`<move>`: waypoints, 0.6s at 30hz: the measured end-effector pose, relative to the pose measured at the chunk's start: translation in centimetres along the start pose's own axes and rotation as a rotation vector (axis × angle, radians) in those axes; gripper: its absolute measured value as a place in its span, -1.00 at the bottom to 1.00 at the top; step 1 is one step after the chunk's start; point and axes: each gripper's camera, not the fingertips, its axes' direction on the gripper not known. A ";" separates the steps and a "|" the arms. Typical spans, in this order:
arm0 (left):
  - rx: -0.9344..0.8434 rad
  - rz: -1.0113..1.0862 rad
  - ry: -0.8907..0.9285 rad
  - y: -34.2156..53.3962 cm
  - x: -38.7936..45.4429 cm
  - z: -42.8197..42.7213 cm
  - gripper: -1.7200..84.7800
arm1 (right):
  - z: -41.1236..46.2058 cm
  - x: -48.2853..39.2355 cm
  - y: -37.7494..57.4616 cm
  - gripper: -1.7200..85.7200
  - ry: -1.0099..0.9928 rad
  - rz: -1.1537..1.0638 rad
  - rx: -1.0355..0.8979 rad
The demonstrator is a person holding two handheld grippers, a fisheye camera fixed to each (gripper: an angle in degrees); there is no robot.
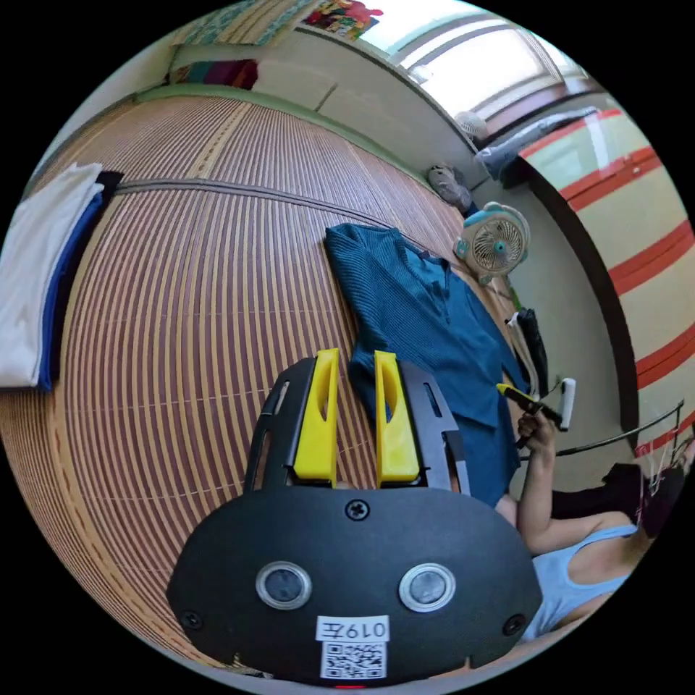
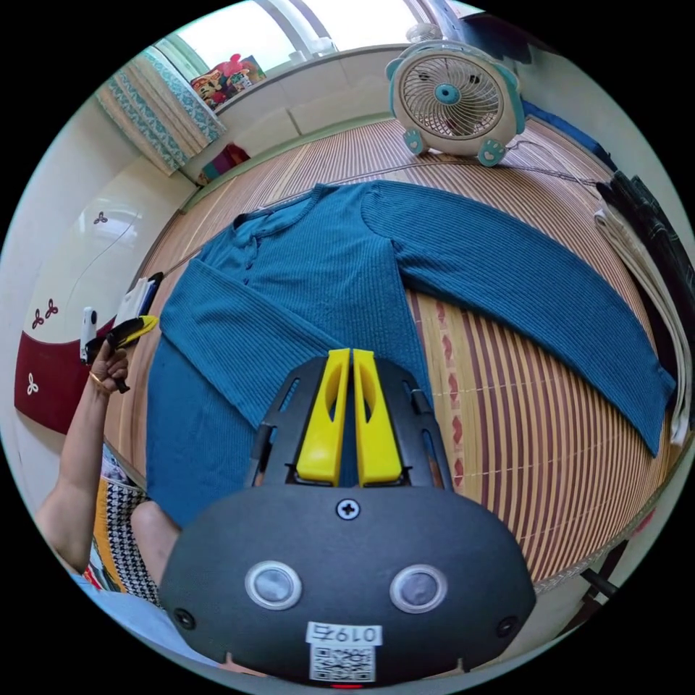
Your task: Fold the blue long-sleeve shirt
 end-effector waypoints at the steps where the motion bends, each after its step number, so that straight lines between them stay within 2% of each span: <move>1: 0.007 0.054 -0.034 0.4 1.2 0.3 -0.81 | -0.1 0.3 -0.1 -0.97 -0.005 0.003 0.004; 6: -0.006 0.259 -0.216 2.4 5.7 1.5 -0.81 | -0.2 1.3 -0.4 -0.97 -0.015 0.008 -0.009; 11: -0.044 0.544 -0.638 6.1 11.9 4.6 -0.80 | -0.3 1.9 -0.8 -0.97 -0.003 -0.001 -0.018; 14: -0.082 0.624 -0.702 7.0 14.2 6.5 -0.80 | -0.6 2.1 -0.9 -0.97 -0.002 -0.004 -0.015; 18: -0.083 0.604 -0.655 6.9 15.3 7.6 -0.80 | -0.8 2.5 -1.0 -0.97 -0.002 -0.003 -0.014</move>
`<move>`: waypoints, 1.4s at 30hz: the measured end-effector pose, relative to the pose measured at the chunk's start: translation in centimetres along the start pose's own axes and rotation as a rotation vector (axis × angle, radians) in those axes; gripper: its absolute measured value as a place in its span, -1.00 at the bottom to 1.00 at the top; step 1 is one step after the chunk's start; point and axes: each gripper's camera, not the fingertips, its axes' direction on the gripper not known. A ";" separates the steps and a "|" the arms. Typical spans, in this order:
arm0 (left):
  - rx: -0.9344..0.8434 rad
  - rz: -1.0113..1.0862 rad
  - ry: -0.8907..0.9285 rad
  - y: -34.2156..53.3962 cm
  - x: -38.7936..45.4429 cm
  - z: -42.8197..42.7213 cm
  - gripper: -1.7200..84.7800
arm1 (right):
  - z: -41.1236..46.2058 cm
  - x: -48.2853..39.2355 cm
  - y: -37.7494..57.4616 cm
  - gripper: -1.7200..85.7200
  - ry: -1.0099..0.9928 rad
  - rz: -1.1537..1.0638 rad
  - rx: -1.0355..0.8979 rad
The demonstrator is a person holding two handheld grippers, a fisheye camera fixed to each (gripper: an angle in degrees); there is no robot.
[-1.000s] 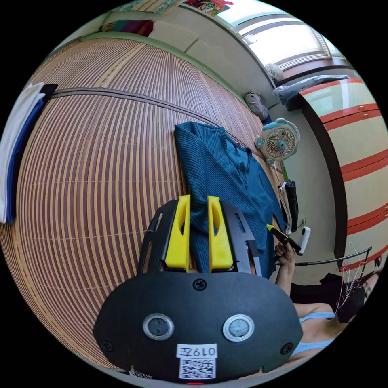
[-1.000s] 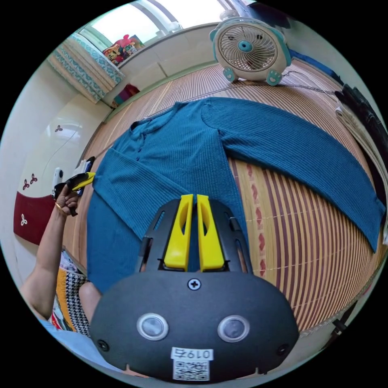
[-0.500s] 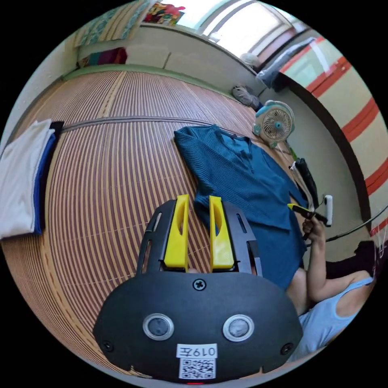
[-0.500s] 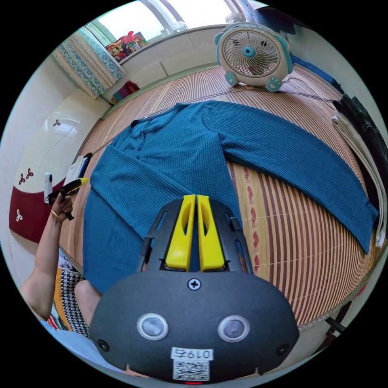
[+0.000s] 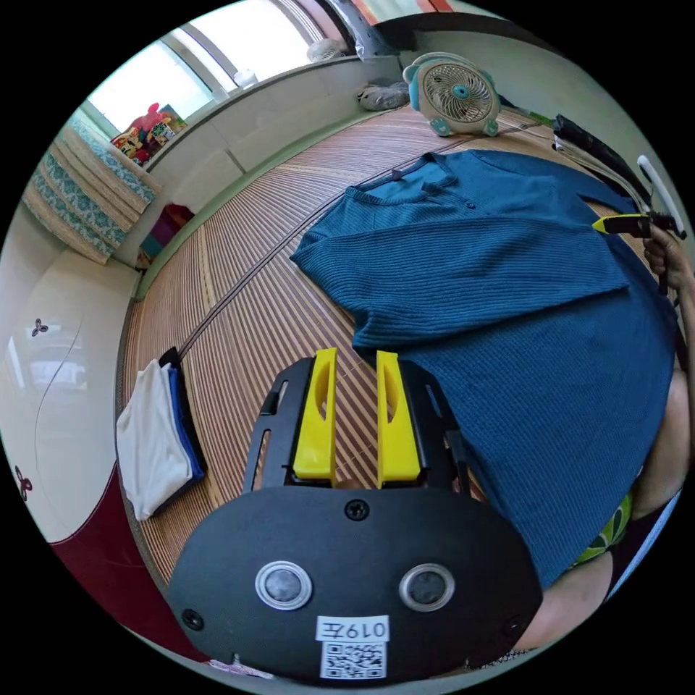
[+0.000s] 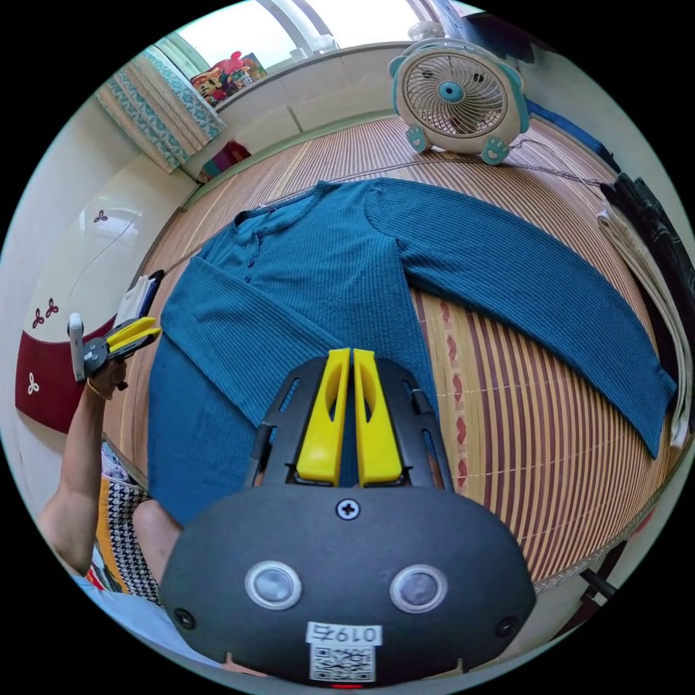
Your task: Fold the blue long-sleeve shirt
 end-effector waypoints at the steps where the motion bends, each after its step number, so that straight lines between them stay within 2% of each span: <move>1: 0.000 -0.008 0.020 -0.2 0.2 0.2 -0.81 | -0.1 0.2 0.0 -0.97 -0.002 0.001 0.000; 12: -0.022 -0.004 0.038 -0.8 2.8 1.7 -0.92 | -1.0 1.1 -0.2 -0.97 -0.025 0.002 0.007; 18: 0.001 -0.093 0.064 -0.2 3.2 1.0 -0.94 | -1.7 1.2 -0.3 -0.97 -0.026 -0.002 0.006; 27: -0.080 -0.305 0.006 0.7 4.6 1.6 -0.94 | -2.1 -0.2 -0.5 -0.97 0.060 -0.061 -0.061; 42: -0.066 -0.393 0.164 3.5 1.6 1.6 -0.94 | -4.7 0.0 -0.4 -0.85 0.027 -0.064 -0.087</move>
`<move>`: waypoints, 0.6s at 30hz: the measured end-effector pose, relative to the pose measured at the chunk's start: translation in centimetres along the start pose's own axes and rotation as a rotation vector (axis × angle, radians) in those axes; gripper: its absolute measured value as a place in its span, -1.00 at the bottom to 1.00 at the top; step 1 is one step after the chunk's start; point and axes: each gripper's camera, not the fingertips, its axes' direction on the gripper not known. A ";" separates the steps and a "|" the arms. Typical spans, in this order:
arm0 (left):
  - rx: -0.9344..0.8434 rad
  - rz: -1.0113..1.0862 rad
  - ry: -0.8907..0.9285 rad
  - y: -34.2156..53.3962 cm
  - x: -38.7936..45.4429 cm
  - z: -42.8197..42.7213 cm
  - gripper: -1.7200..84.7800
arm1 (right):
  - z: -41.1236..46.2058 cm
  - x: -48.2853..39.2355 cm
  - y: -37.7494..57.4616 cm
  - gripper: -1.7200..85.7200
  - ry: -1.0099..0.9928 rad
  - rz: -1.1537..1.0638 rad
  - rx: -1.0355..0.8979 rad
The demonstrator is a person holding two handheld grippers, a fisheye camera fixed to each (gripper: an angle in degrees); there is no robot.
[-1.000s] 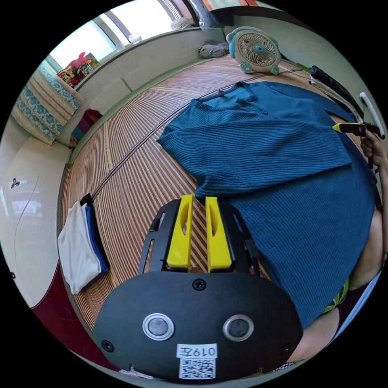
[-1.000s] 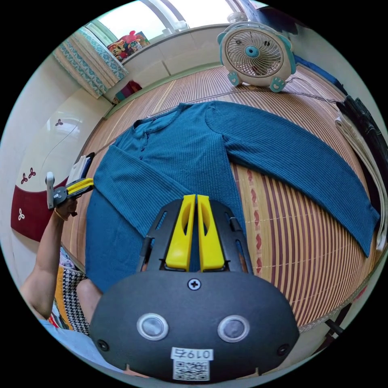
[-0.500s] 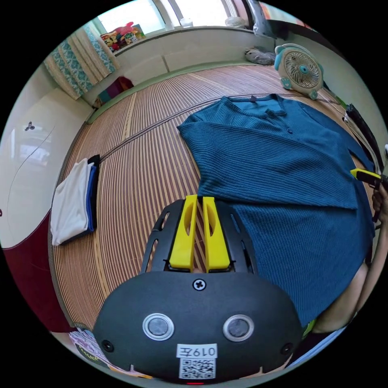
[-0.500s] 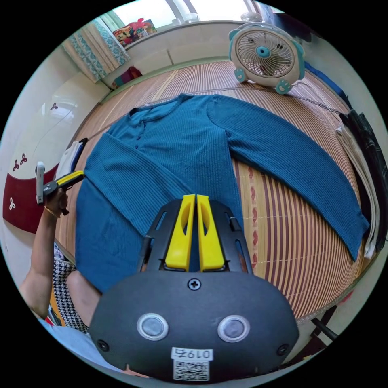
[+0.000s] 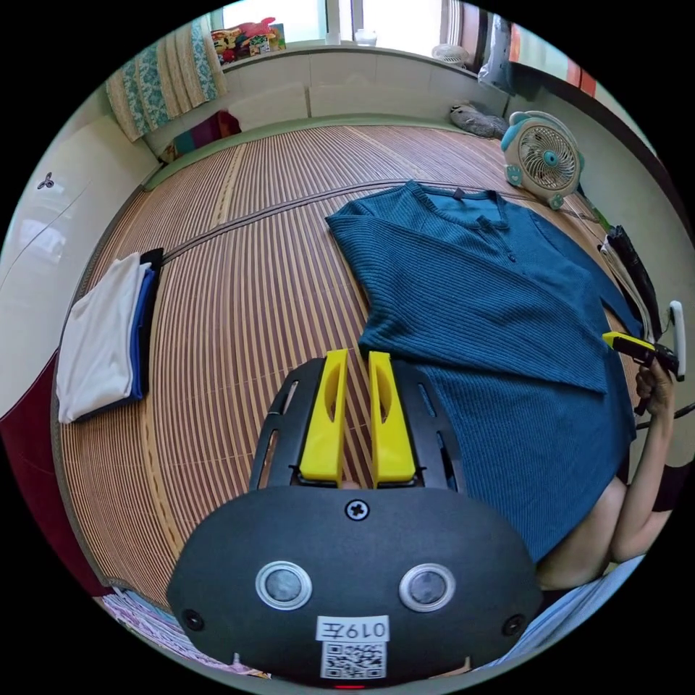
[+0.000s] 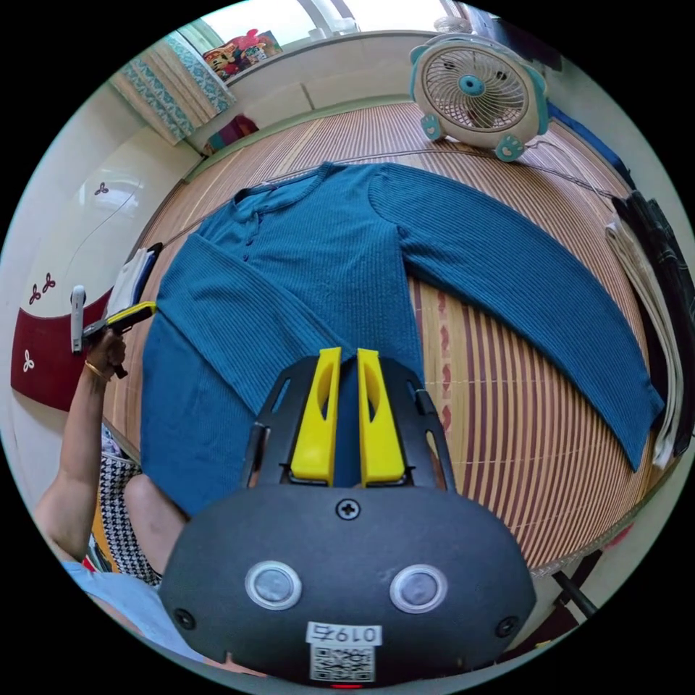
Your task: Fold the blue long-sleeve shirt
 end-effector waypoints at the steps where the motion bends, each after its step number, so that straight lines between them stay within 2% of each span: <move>1: 0.000 0.003 0.005 0.2 -0.3 -0.1 -0.94 | -0.5 0.2 0.1 -0.85 0.002 0.007 0.005; 7: -0.012 0.014 -0.066 1.8 -1.5 -0.7 -0.94 | -2.5 0.7 0.7 -0.87 0.051 0.054 0.036; 11: 0.115 -0.036 -0.004 2.9 -2.3 -2.7 -0.94 | -4.5 0.2 0.9 -0.95 0.000 0.056 0.124; 14: 0.224 0.015 0.040 2.7 -0.9 -4.0 -0.94 | -4.7 -0.7 0.6 -0.97 -0.045 0.017 0.115; 18: 0.181 0.086 -0.003 1.5 0.7 -3.2 -0.94 | -4.4 -1.6 0.0 -0.98 -0.087 -0.021 0.076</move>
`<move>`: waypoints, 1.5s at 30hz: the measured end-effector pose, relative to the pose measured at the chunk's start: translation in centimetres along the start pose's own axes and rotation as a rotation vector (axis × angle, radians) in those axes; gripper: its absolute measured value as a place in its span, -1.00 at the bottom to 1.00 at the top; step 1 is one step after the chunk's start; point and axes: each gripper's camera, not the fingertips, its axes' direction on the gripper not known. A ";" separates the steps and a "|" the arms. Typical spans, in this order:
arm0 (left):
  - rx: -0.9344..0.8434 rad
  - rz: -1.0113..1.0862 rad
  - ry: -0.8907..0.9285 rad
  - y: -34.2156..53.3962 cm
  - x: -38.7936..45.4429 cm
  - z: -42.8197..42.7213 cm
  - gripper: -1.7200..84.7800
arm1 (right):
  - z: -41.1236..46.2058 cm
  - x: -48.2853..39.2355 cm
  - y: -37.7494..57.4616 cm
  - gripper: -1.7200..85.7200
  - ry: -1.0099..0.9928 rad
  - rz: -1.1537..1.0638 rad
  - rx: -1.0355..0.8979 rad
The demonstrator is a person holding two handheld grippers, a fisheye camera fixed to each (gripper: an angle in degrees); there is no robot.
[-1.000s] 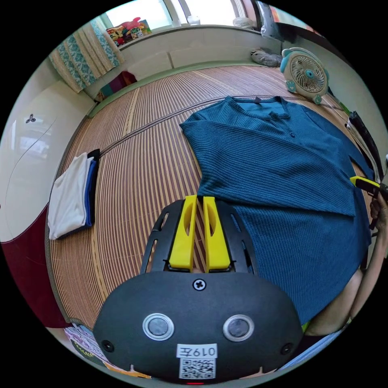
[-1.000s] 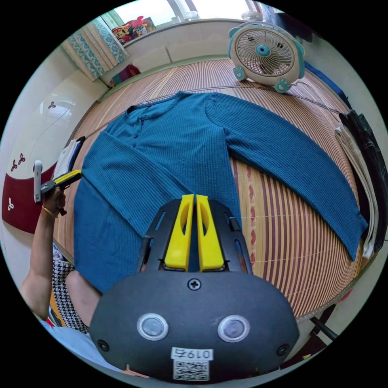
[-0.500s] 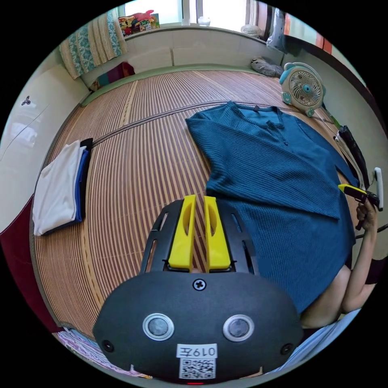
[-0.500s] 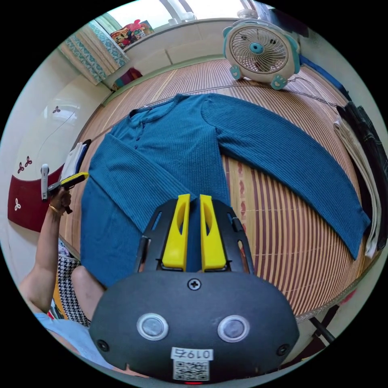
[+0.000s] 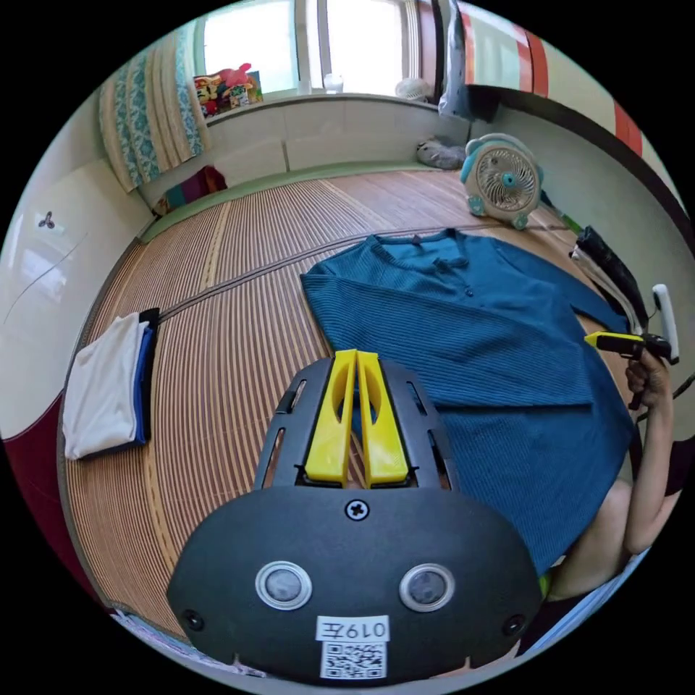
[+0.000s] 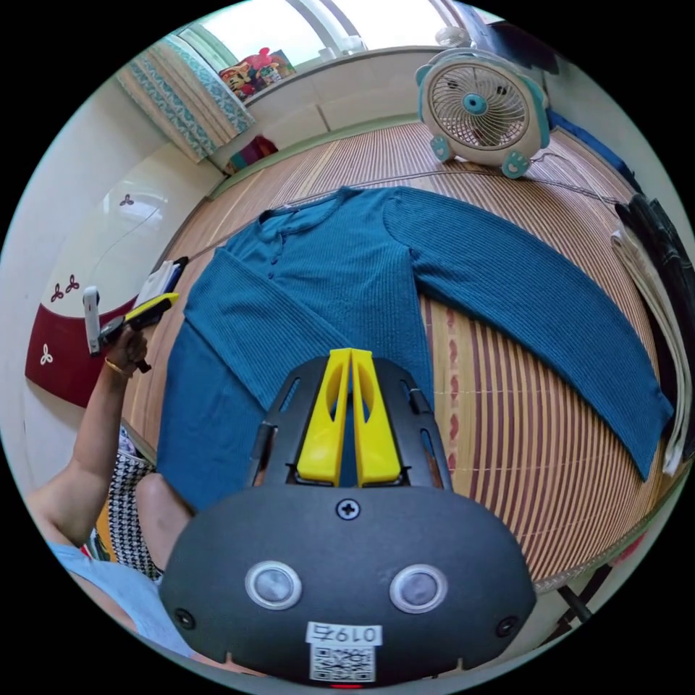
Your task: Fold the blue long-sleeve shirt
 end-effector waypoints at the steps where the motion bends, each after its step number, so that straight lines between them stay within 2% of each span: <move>1: -0.033 0.004 -0.024 -0.1 0.0 0.6 -0.94 | 0.0 -0.3 -0.2 -0.98 0.019 -0.010 -0.014; 4: -0.073 -0.036 -0.070 0.3 -1.2 1.5 -0.94 | -0.3 -0.8 -0.6 -0.98 0.038 -0.016 -0.026; 10: 0.006 -0.166 0.036 2.4 -4.1 0.4 -0.94 | -1.6 -2.0 -1.7 -0.98 -0.011 -0.029 -0.002; 15: -0.020 -0.200 0.019 3.8 -5.4 0.3 -0.93 | -2.0 -3.6 -2.8 -0.98 -0.005 -0.063 -0.025; 19: 0.028 -0.345 0.190 6.7 -7.3 -1.0 -0.90 | -2.9 -5.1 -3.9 -0.98 0.008 -0.088 0.005; 22: 0.164 -0.430 0.314 10.4 -6.5 -3.6 -0.91 | -4.1 -7.2 -4.6 -0.98 0.029 -0.168 0.105; 24: 0.226 -0.444 0.292 12.5 -5.0 -5.2 -0.92 | -5.0 -9.2 -4.9 -0.98 0.039 -0.243 0.190; 26: 0.288 -0.371 0.179 14.4 -2.7 -6.3 -0.93 | -6.3 -12.5 -4.7 -0.98 0.082 -0.364 0.318; 30: 0.182 -0.166 0.032 13.7 -1.0 -5.5 -0.94 | -7.2 -16.9 -4.8 -0.98 0.001 -0.487 0.416; 33: 0.197 -0.143 -0.082 12.6 -2.1 -6.1 -0.94 | -6.7 -19.7 -7.5 -0.97 -0.091 -0.491 0.374; 39: 0.263 -0.403 0.307 13.9 -7.7 -4.4 -0.93 | -5.0 -27.9 -21.9 -0.89 -0.305 -0.488 0.287; 40: 0.297 -0.413 0.371 14.1 -8.0 -4.7 -0.93 | -3.6 -30.2 -25.9 -0.90 -0.295 -0.497 0.217; 45: 0.262 -0.357 0.317 14.1 -7.7 -5.3 -0.93 | 2.9 -39.3 -37.3 -0.86 -0.123 -0.638 -0.086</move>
